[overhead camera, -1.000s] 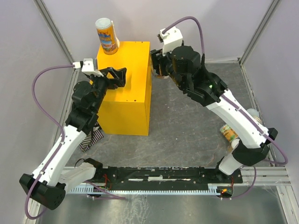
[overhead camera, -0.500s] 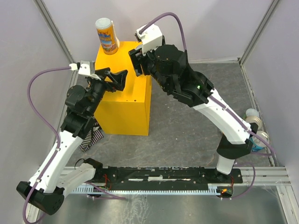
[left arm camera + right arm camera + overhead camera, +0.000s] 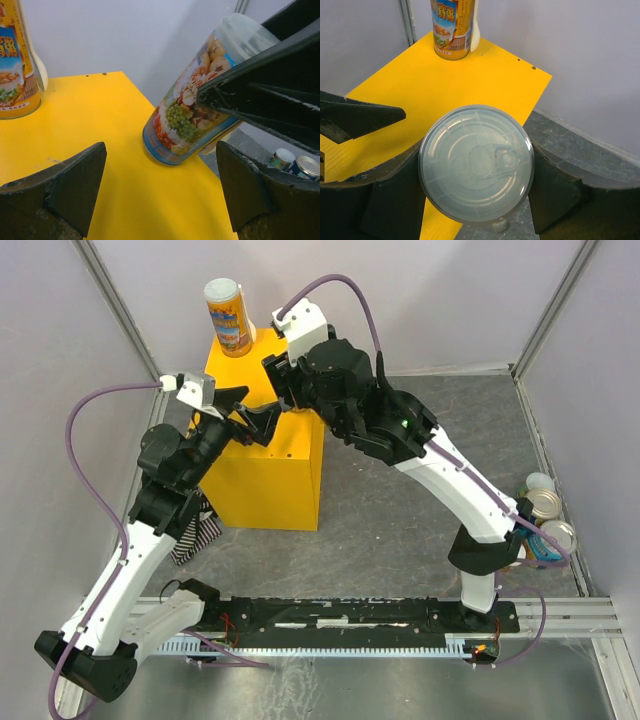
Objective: Place and organize the canned foods onto the counter
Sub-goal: Place the canned food on the counter.
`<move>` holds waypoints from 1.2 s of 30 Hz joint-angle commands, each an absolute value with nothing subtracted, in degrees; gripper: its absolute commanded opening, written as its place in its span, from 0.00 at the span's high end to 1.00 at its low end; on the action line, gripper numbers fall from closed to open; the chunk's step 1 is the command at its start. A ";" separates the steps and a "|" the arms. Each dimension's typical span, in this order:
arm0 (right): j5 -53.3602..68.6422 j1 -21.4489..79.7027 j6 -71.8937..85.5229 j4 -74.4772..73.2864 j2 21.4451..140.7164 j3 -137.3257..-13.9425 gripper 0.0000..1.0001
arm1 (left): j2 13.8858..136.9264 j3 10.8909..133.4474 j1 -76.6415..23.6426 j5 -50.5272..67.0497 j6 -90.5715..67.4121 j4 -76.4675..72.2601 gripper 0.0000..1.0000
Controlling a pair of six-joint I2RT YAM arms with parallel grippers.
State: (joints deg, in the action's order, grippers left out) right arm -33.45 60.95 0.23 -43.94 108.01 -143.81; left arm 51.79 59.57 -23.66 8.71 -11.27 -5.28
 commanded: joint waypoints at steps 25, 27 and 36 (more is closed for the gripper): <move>-33.91 61.15 2.99 -36.65 111.07 -152.40 0.37 | 52.30 62.82 -23.97 16.94 -7.62 -8.09 0.05; -33.83 61.01 3.14 -36.87 111.26 -152.43 0.33 | 52.74 63.13 -23.95 17.21 -7.73 -8.09 0.05; -32.27 59.58 4.49 -37.52 111.97 -153.01 0.17 | 54.72 64.57 -23.93 17.75 -7.82 -8.17 0.05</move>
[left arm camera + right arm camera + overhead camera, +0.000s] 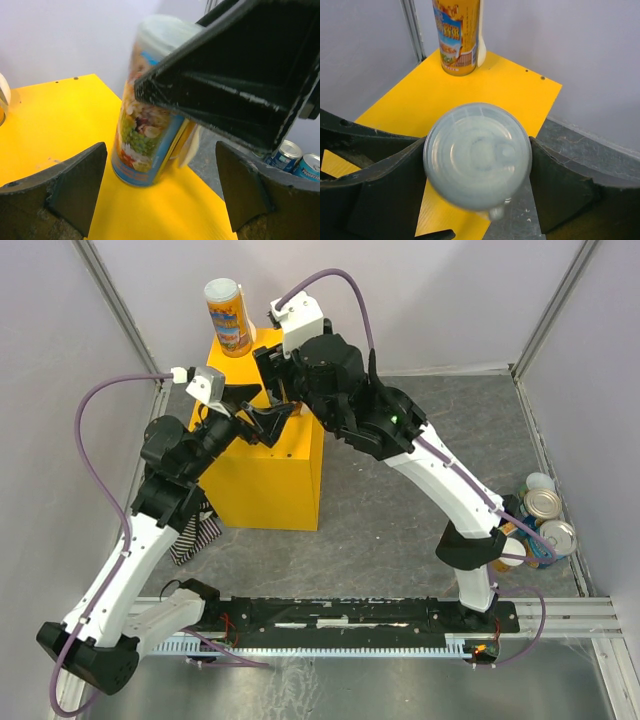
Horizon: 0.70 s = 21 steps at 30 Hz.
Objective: Place and organize the canned foods onto the counter
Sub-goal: Place the canned food on the counter.
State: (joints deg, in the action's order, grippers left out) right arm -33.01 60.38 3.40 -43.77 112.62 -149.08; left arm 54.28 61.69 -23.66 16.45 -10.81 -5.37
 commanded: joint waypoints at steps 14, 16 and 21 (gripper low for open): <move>-30.21 58.36 4.94 -34.53 110.30 -149.47 0.15 | 56.40 65.82 -23.98 17.92 -7.64 -8.35 0.05; -29.98 58.37 4.91 -33.05 109.27 -147.11 0.15 | 56.51 65.92 -23.92 17.93 -7.65 -8.35 0.05; -30.05 58.41 4.66 -32.71 108.46 -146.26 0.15 | 57.59 66.34 -23.96 18.14 -7.71 -8.71 0.05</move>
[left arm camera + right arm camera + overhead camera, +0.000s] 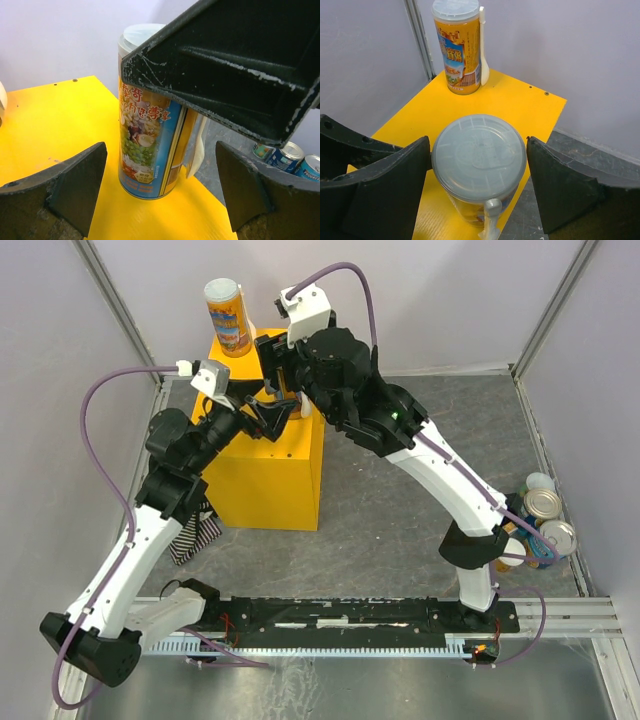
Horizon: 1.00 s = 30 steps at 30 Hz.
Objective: Place and organize the canned foods onto the counter
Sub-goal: Place the canned food on the counter.
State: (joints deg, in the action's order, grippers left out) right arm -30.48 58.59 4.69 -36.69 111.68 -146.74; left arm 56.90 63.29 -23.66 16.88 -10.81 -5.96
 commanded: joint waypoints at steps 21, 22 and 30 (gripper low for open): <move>-31.09 56.89 4.43 -25.22 100.78 -136.66 0.15 | 62.61 68.42 -24.19 18.39 -7.73 -10.80 0.09; -31.10 56.70 4.54 -24.82 100.27 -135.84 0.15 | 62.70 68.38 -24.23 18.31 -7.69 -10.95 0.10; -31.29 55.47 4.92 -23.15 97.20 -131.61 0.15 | 63.23 68.12 -24.34 17.80 -7.47 -11.44 0.21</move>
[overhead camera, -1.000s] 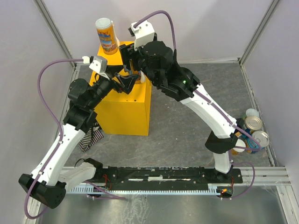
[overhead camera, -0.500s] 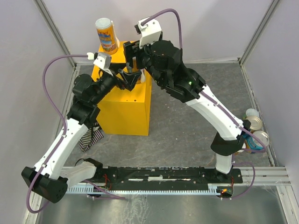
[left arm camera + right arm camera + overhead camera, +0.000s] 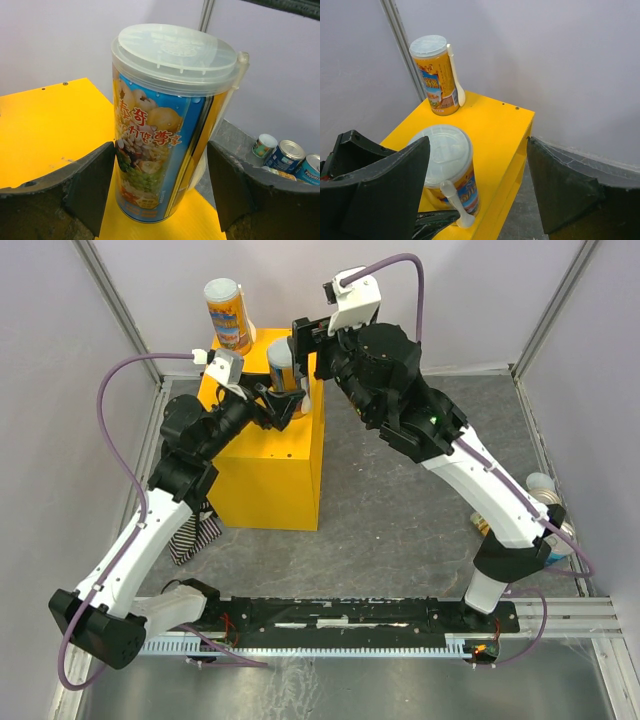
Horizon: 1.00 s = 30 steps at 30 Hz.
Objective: Place and organize the canned foods onto the counter
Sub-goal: Place the canned food on the counter.
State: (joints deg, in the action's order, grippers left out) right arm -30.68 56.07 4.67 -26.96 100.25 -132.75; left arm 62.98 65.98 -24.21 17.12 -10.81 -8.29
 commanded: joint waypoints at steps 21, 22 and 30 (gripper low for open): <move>-32.03 52.50 6.15 -22.51 92.92 -125.10 0.15 | 66.34 68.27 -25.13 3.00 -10.79 -11.69 0.27; -32.08 52.31 6.23 -22.50 92.69 -124.85 0.15 | 66.54 68.35 -25.21 2.20 -10.89 -11.68 0.27; -32.07 51.21 6.49 -23.26 91.08 -122.68 0.15 | 70.27 70.94 -25.76 -0.65 -11.39 -11.20 0.27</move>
